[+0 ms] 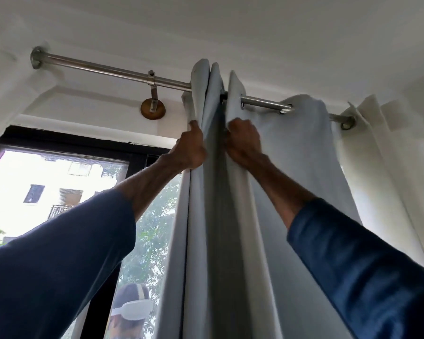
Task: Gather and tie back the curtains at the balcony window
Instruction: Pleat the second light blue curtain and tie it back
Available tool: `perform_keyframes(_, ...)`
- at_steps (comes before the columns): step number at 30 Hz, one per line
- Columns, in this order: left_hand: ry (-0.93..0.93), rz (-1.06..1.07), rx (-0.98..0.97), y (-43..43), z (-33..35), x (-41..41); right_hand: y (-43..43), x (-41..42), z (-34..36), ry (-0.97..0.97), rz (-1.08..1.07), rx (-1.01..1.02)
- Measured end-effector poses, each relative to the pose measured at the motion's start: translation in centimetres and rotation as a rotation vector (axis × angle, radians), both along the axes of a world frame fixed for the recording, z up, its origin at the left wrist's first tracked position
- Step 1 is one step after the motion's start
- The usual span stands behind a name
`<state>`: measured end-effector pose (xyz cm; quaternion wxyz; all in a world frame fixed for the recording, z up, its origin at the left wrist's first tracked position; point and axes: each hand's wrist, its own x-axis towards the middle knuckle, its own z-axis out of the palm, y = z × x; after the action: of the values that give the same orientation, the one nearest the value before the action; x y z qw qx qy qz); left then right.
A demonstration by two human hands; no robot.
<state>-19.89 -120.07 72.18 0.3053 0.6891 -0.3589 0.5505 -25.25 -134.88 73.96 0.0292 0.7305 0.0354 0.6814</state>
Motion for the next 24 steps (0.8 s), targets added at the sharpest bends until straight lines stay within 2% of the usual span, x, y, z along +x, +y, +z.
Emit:
perform_keyframes(4, 0.075, 0.000, 0.059, 1.1, 0.0, -0.7, 3.3, 0.4, -0.2, -0.016, 0.027, -0.047)
perform_keyframes(8, 0.073, -0.030, 0.067, 1.3, -0.6, -1.4, 1.0, 1.6, -1.5, -0.021, 0.123, 0.069)
perform_keyframes(13, -0.139, -0.059, 0.107, 0.6, -2.5, -0.5, 3.0, 2.3, -5.9, 0.001, 0.138, 0.021)
perform_keyframes(18, -0.177, -0.044, 0.015, -0.5, -6.2, -1.2, 2.9, 2.8, -9.4, -0.050, 0.328, 0.130)
perform_keyframes(22, -0.180, 0.011, -0.145, -0.7, -8.0, -1.5, 1.6, 3.0, -12.4, -0.083, 0.455, 0.139)
perform_keyframes(24, -0.127, 0.044, -0.120, -0.8, -8.6, -1.2, 1.0, 2.7, -13.2, -0.093, 0.506, 0.141)
